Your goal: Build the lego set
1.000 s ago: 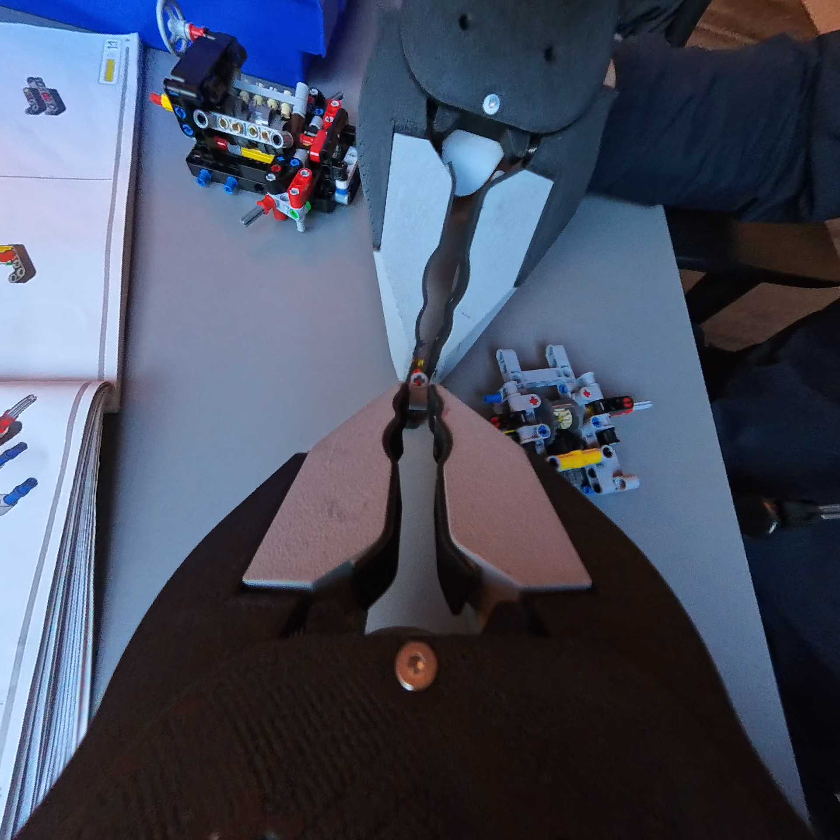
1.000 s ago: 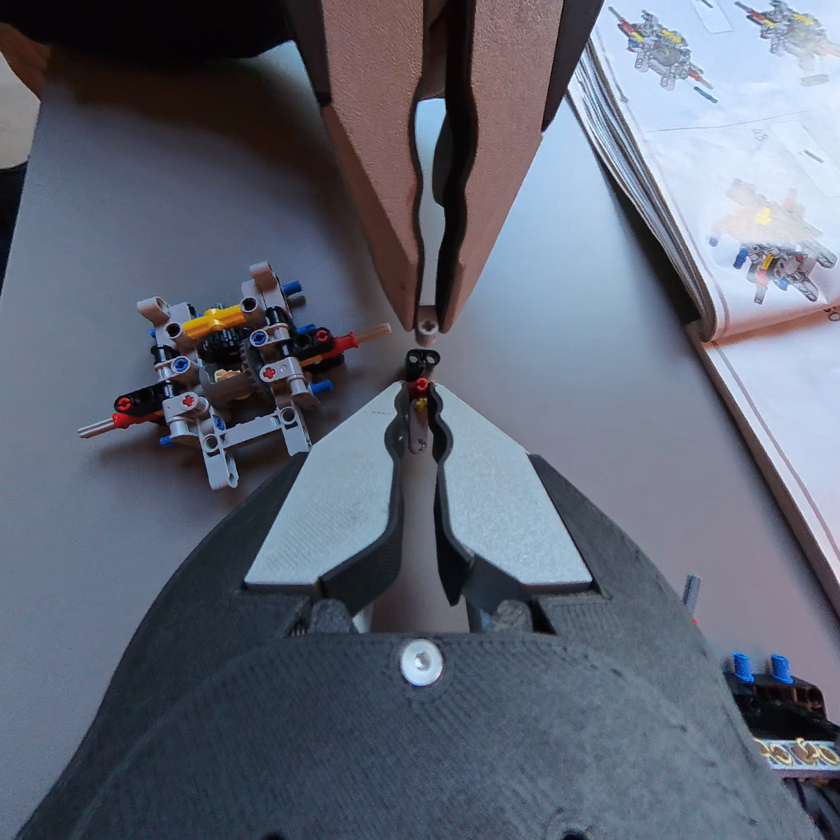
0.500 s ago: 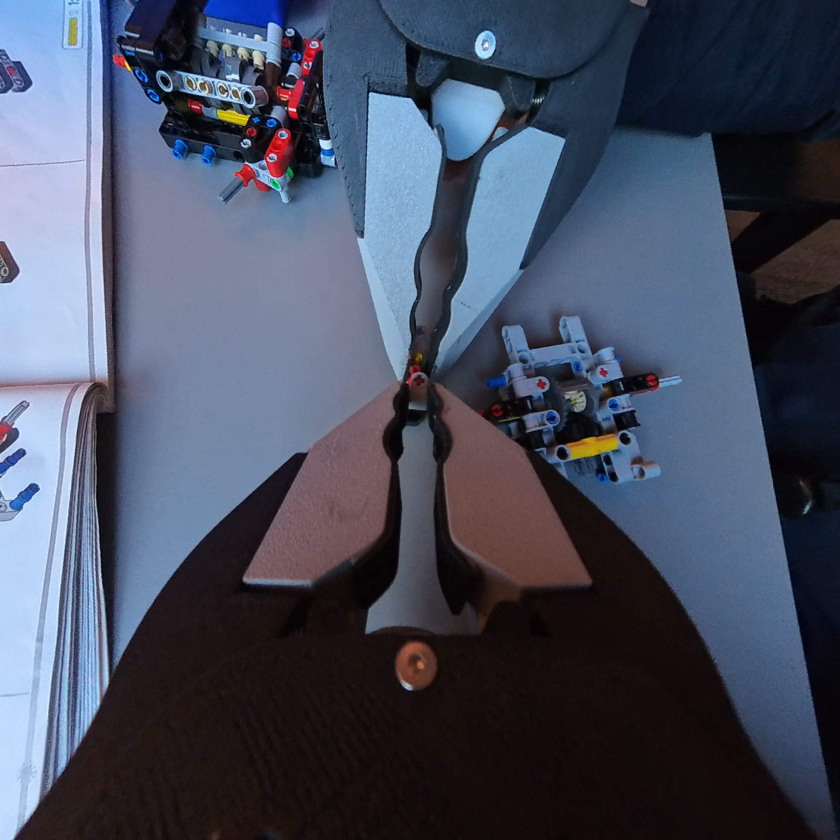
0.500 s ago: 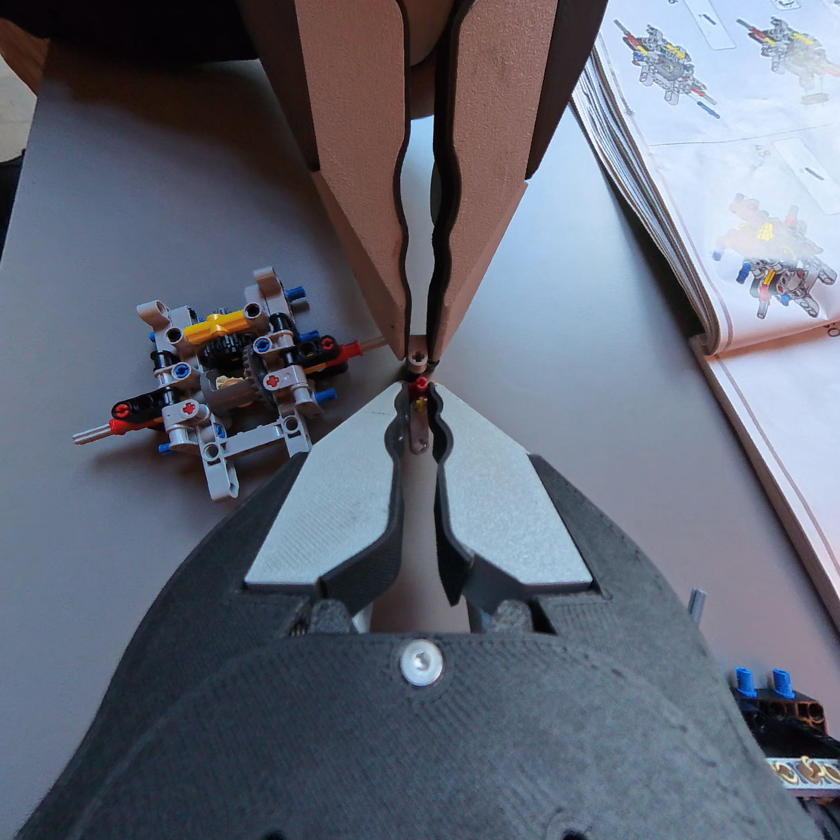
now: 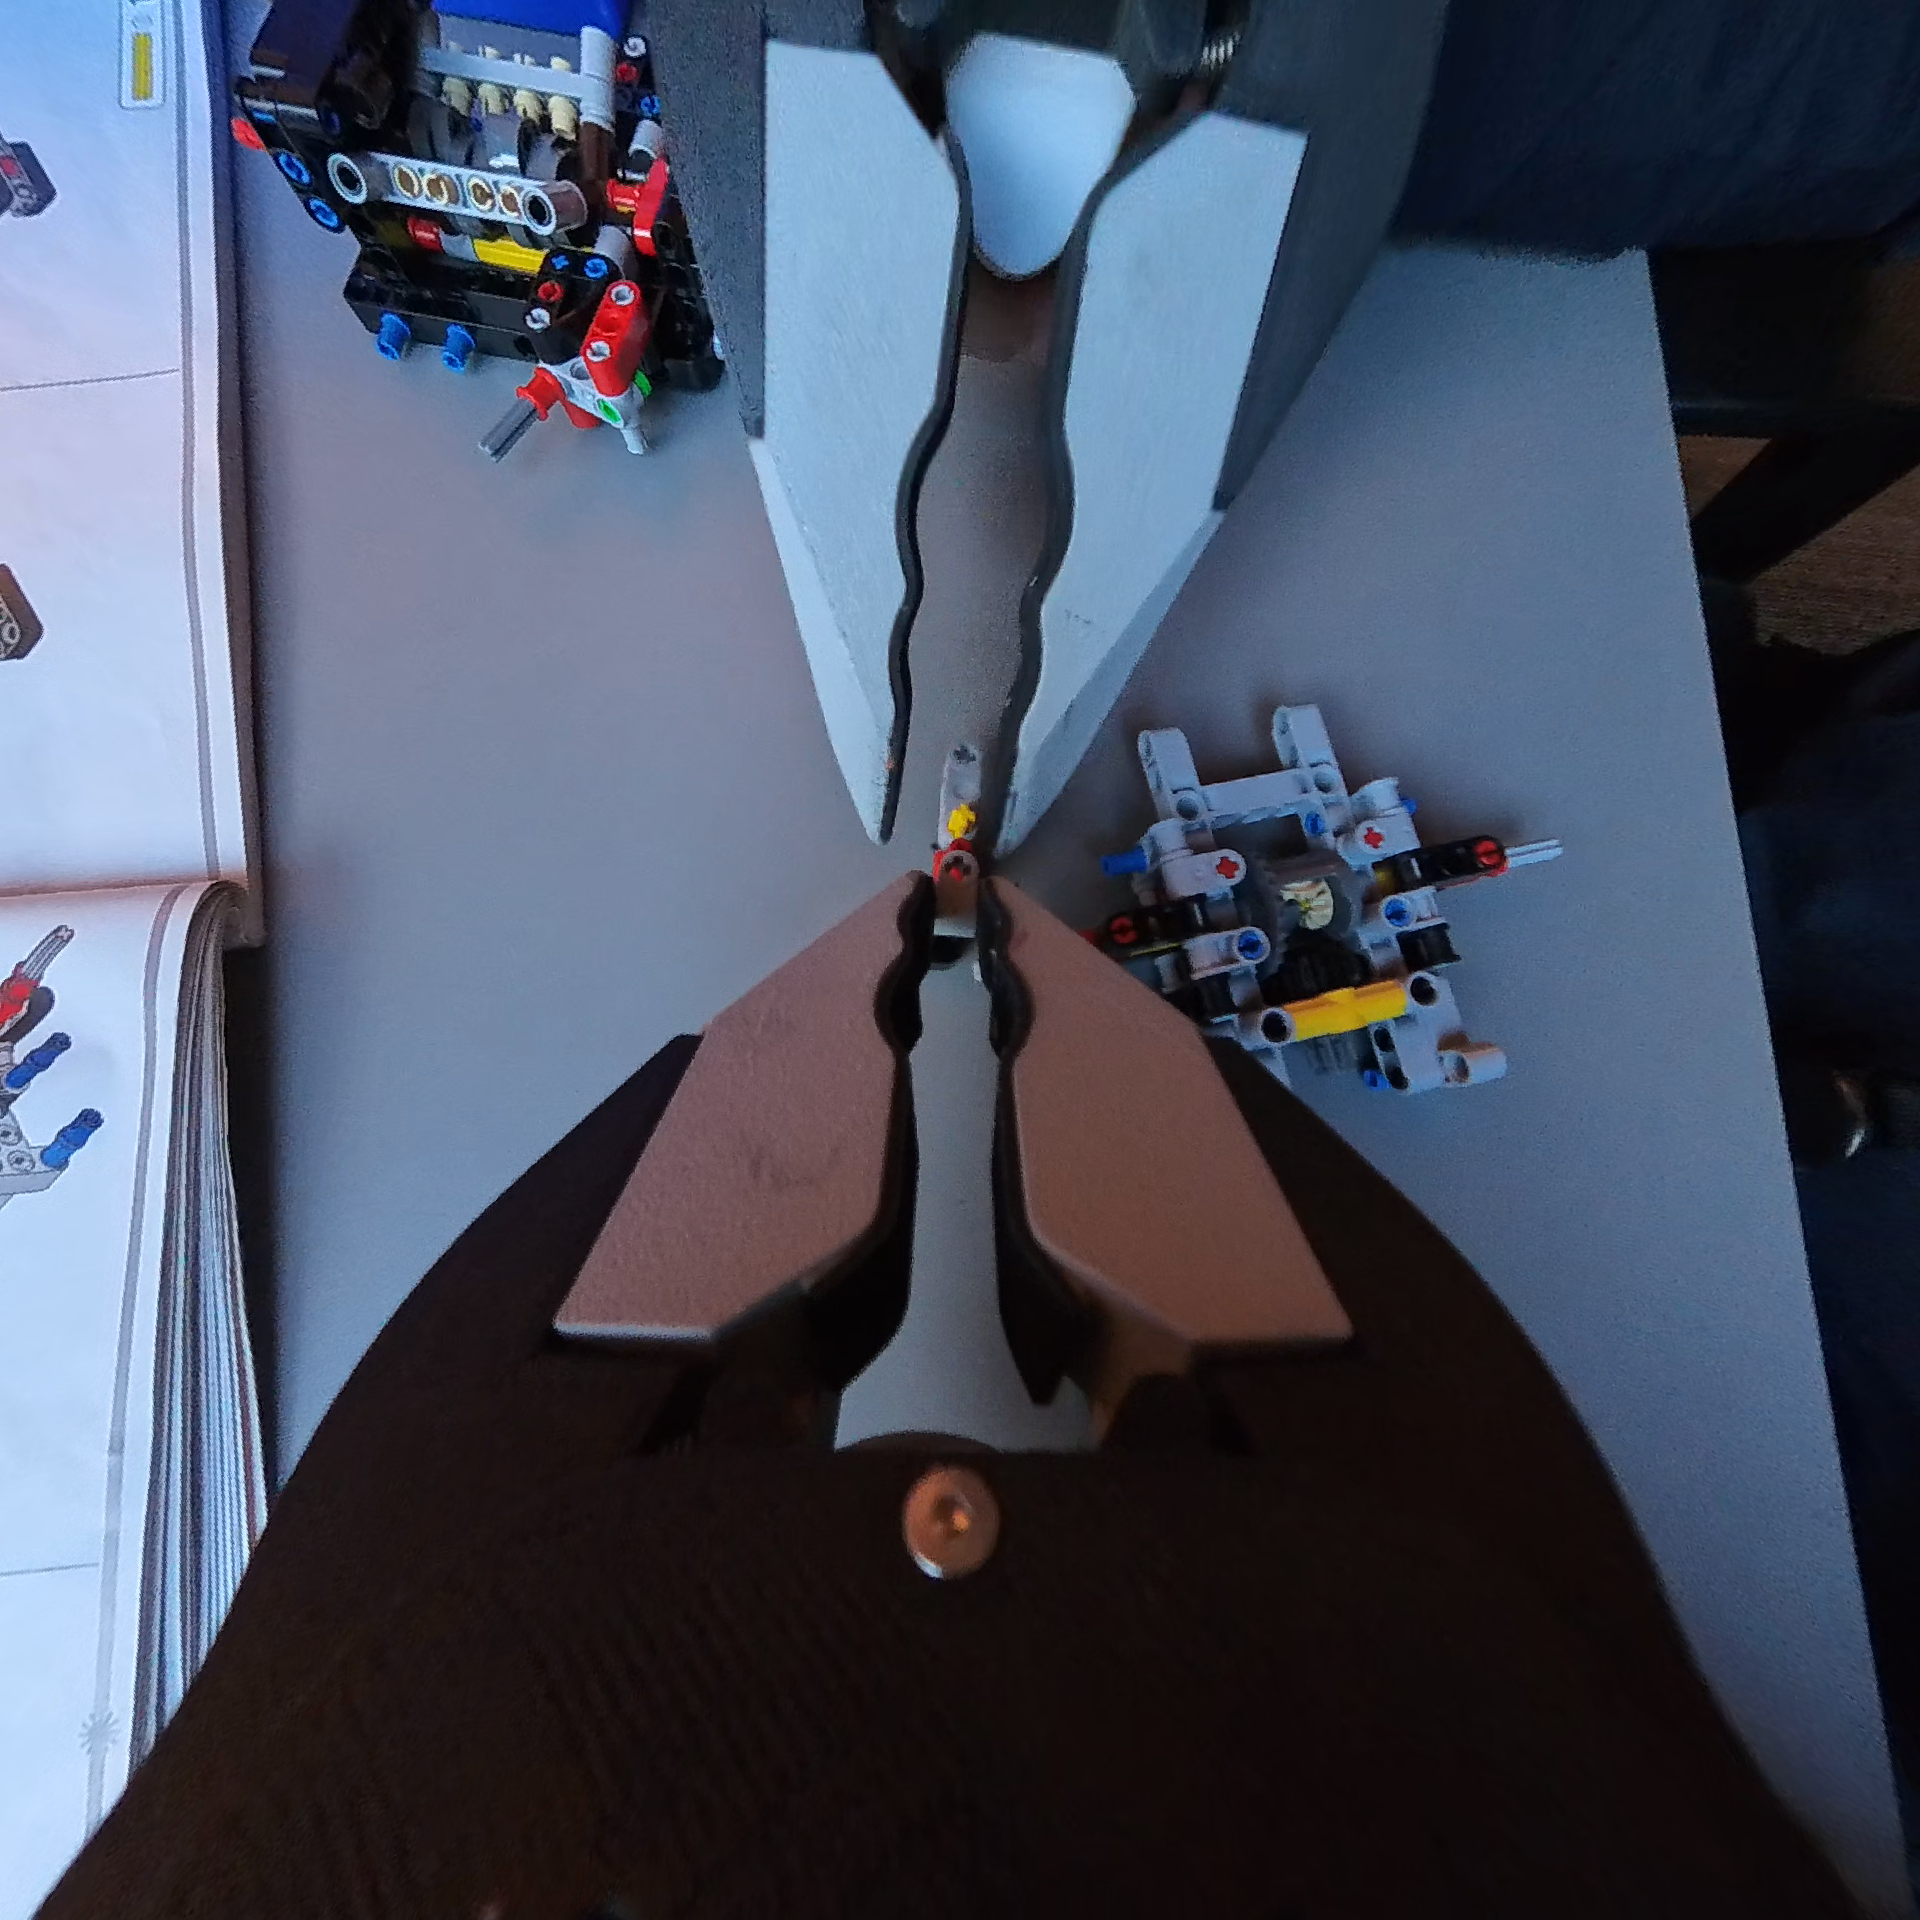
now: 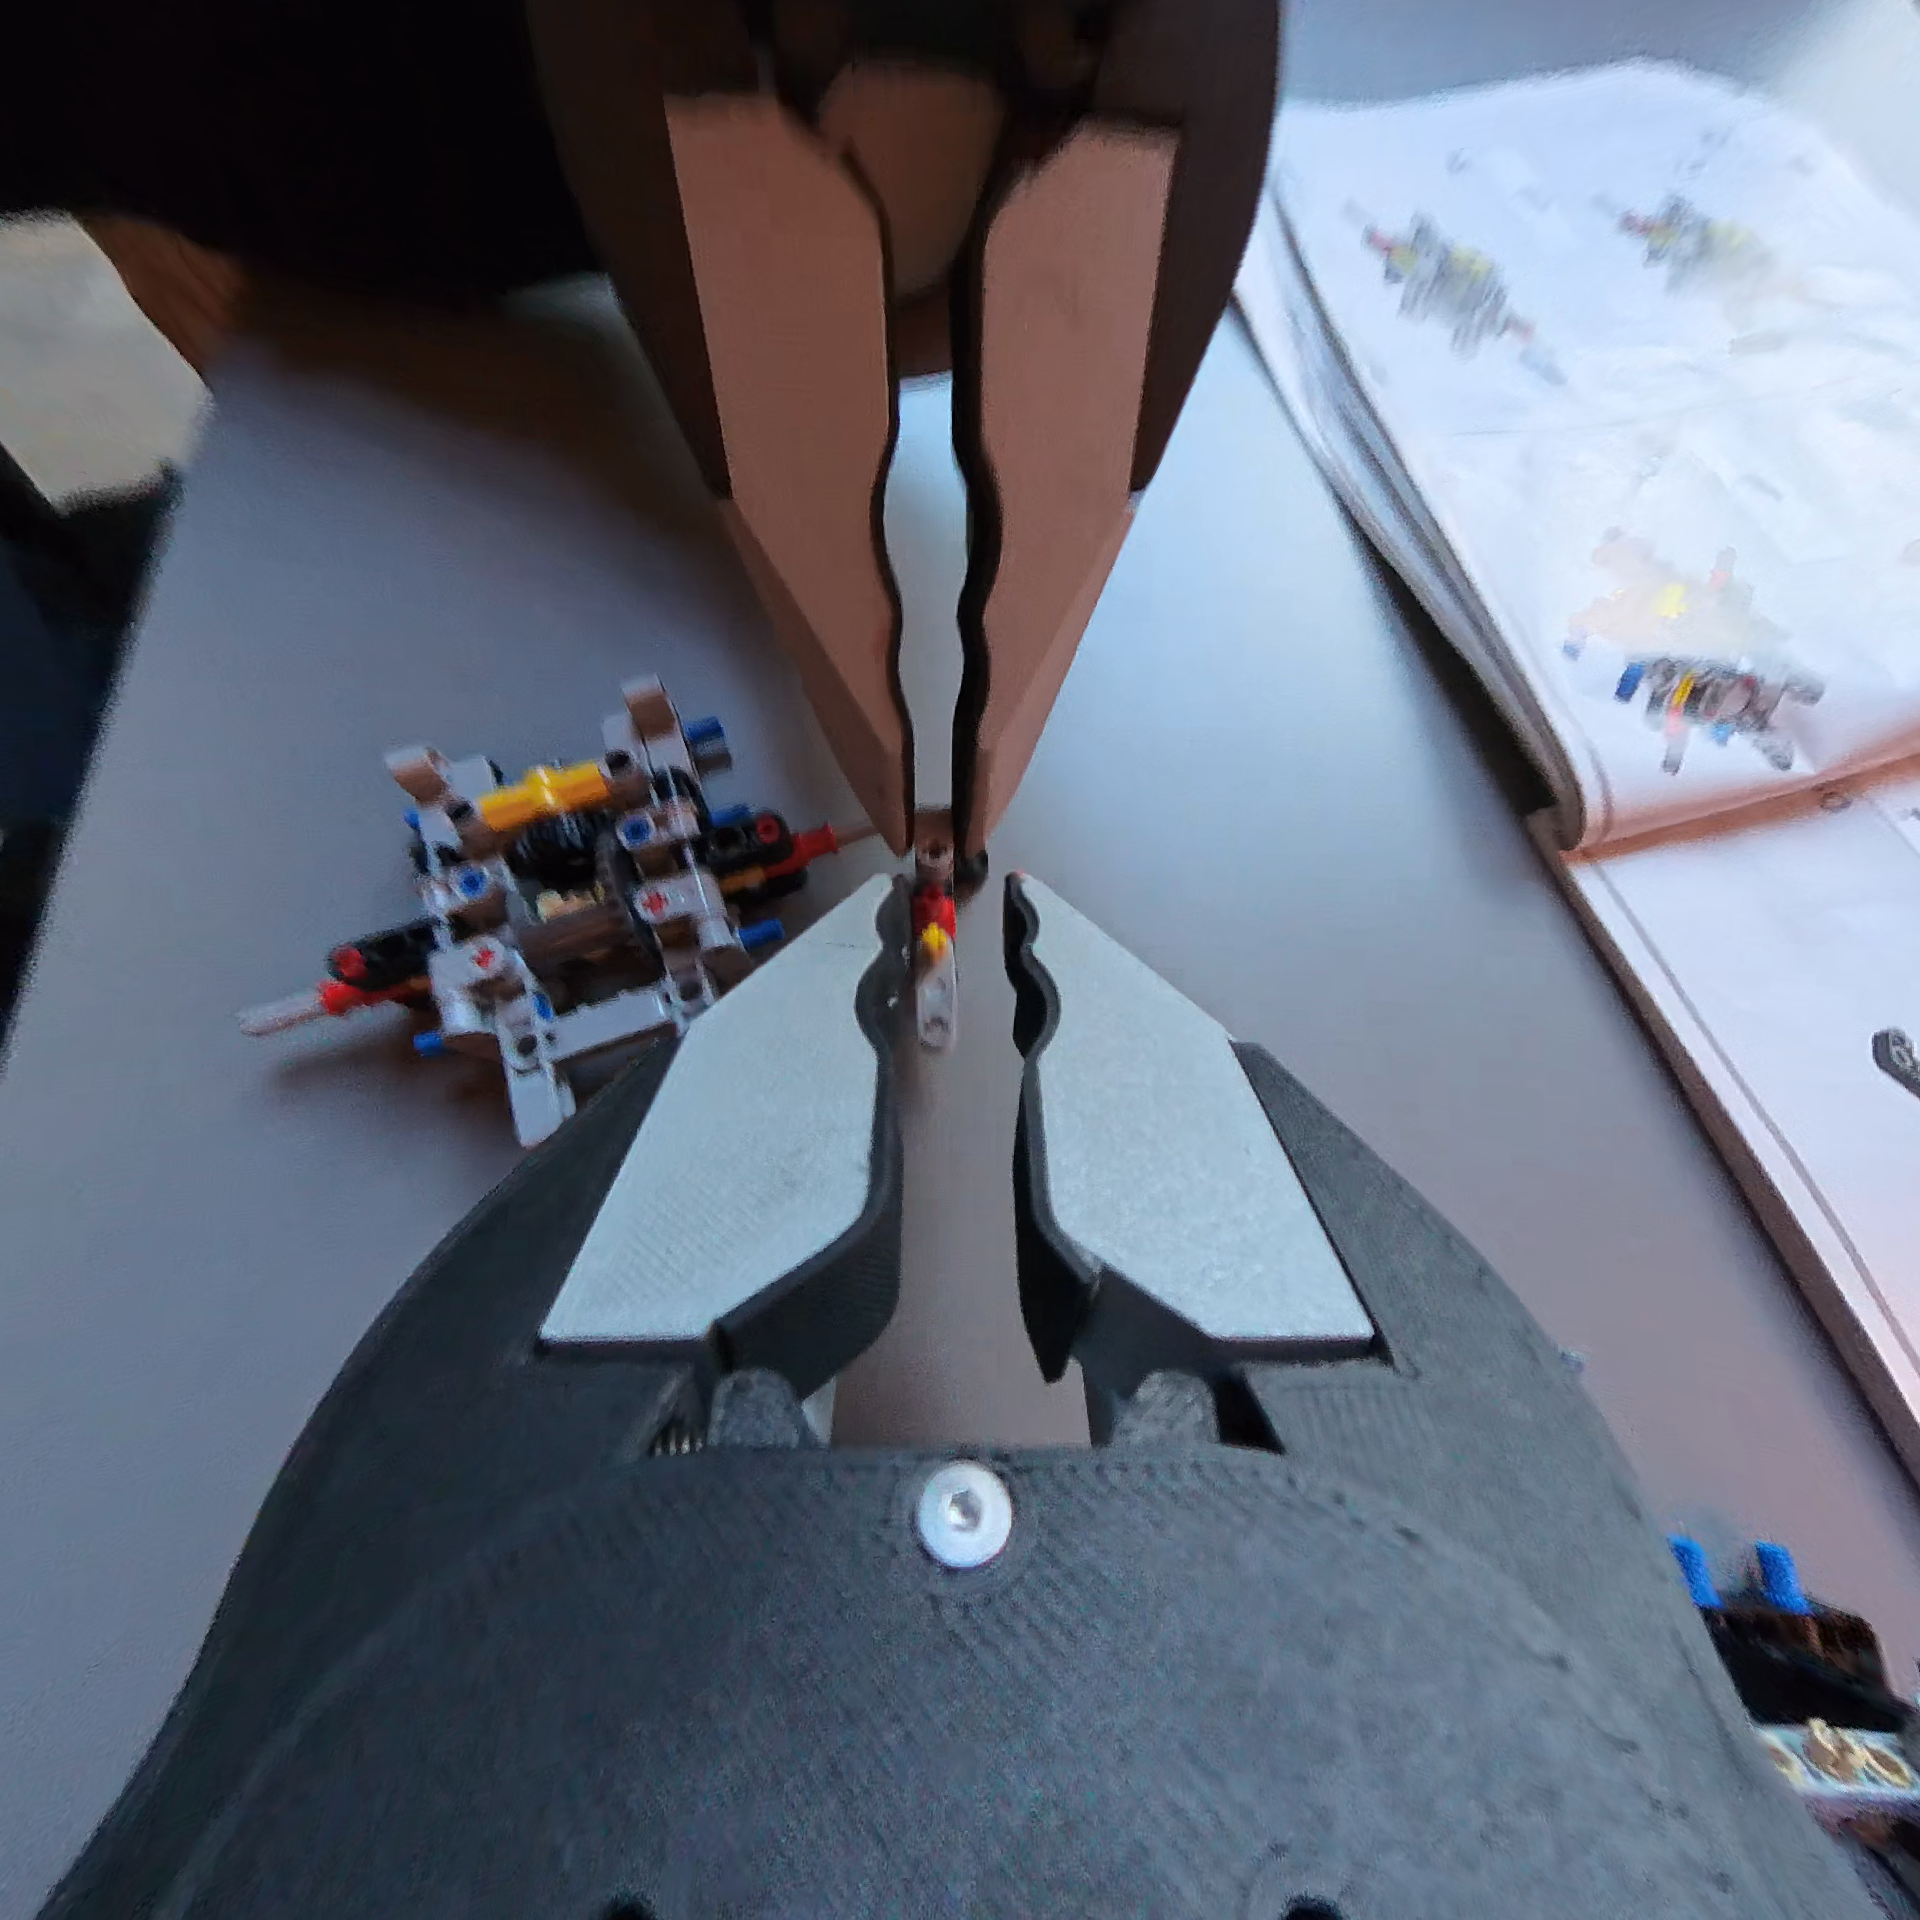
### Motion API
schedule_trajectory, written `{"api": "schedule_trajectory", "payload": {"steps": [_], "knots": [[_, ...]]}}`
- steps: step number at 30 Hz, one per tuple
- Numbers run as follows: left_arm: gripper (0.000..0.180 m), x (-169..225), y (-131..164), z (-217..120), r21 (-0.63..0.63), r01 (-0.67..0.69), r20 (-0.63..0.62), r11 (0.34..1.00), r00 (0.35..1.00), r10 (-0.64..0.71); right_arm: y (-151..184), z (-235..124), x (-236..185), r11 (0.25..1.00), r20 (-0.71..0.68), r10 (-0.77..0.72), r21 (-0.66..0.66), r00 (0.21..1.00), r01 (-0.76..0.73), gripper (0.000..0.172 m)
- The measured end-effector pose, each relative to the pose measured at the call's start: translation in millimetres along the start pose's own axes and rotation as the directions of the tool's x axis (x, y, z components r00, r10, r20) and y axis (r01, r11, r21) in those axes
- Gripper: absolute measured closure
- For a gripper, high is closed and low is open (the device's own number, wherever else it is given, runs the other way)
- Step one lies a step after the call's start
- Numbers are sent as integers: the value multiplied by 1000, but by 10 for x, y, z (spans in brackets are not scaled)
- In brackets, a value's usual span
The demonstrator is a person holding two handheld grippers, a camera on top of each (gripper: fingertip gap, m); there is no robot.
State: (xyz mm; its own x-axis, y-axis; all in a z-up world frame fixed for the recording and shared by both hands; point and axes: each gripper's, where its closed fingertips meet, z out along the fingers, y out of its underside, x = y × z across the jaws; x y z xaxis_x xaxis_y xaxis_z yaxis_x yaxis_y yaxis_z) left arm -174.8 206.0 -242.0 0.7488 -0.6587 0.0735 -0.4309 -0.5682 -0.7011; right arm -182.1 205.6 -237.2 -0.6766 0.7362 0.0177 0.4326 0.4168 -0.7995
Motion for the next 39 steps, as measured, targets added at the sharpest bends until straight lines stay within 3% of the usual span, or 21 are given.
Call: {"api": "schedule_trajectory", "payload": {"steps": [7, 39], "knots": [[175, -7, 10, -10, -9, 1, 6, 1000, 1000, -1, -34, 42, -31, 1000, 4, -9, 13, 1000, 9, 170], [175, -47, 22, -80, -34, 9, 37, 999, 999, -8, -97, 66, 1, 999, -12, -12, 44, 1000, 13, 170]]}}
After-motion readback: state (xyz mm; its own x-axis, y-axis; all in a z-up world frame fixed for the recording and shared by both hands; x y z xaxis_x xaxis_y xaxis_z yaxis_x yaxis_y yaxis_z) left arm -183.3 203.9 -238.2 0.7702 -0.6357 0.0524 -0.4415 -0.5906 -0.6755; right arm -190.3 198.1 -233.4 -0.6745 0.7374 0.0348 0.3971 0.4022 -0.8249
